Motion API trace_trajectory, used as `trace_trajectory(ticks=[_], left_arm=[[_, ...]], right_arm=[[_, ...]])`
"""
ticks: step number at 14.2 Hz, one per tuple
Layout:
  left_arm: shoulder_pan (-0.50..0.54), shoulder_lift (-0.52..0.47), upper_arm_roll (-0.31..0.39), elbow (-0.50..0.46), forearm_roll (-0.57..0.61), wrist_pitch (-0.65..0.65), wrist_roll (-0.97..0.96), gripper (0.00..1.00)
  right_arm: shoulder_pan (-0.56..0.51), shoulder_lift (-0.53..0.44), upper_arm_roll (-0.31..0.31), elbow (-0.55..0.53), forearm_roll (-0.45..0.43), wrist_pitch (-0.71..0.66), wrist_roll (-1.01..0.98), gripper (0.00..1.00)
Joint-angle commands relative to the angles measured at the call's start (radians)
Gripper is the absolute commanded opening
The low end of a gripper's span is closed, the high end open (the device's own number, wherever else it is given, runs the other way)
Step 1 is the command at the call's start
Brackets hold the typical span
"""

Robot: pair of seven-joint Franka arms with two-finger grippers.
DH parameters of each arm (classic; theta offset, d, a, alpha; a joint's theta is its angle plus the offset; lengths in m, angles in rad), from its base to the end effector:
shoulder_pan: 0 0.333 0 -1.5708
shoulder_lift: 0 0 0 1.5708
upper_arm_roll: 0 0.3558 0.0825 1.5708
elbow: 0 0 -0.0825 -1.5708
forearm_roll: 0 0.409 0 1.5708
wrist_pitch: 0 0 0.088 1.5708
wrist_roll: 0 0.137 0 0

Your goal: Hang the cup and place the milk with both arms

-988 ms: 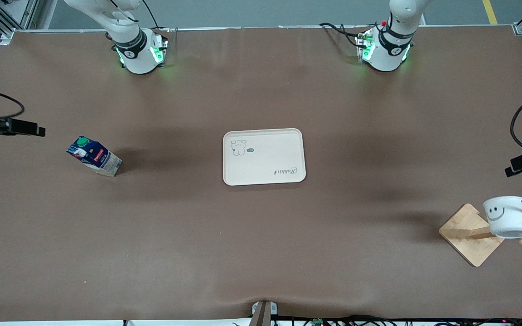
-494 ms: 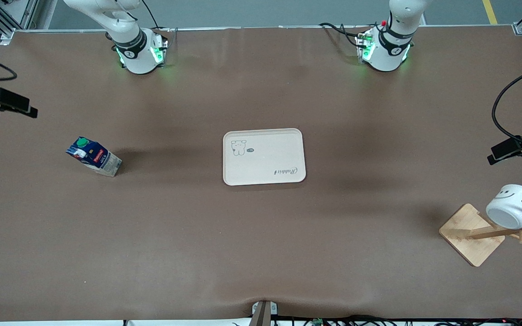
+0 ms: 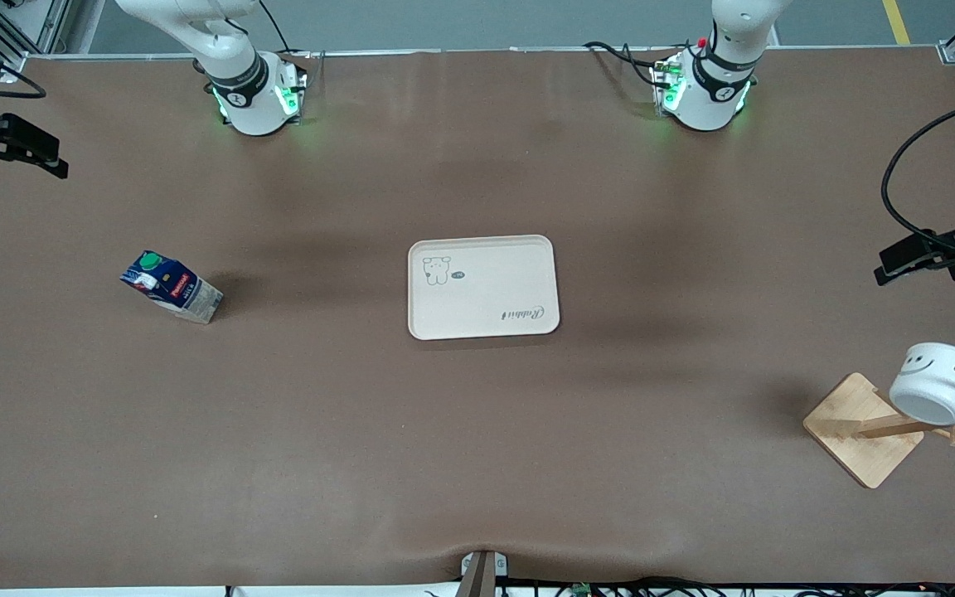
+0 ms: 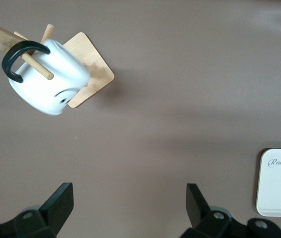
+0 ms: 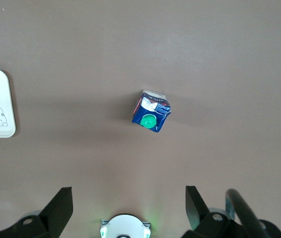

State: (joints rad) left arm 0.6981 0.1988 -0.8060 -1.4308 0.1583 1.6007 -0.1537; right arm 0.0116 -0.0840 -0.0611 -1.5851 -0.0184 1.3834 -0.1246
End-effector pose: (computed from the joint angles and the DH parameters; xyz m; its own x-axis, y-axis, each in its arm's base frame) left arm 0.6351 0.0004 0.6186 0.9979 0.0555 0.0333 0.0559 -0.9984 -0.0104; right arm 0.5251 -0.0304 0.6588 0.9903 0.0728 -0.1183 0.0731 -0.9973 -0.0015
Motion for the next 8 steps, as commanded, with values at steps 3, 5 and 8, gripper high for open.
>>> trace_trajectory(ticks=[3,5,8], left_arm=[[-0.375,-0.127,0.365,-0.023,-0.064,-0.119,0.005,1.00],[-0.507,-0.176,0.520,-0.077,-0.138,-0.120,0.005,1.00],[-0.687,-0.245,0.681,-0.154,-0.152,-0.116,0.002,1.00]], right_arm=[[-0.022,-0.008,0.000,-0.016,-0.006,0.009,-0.040,1.00],[-0.038,-0.002,0.000,-0.015,-0.005,0.009,-0.041,1.00],[-0.038,0.006,-0.002,-0.012,-0.008,0.008,-0.043,1.00]])
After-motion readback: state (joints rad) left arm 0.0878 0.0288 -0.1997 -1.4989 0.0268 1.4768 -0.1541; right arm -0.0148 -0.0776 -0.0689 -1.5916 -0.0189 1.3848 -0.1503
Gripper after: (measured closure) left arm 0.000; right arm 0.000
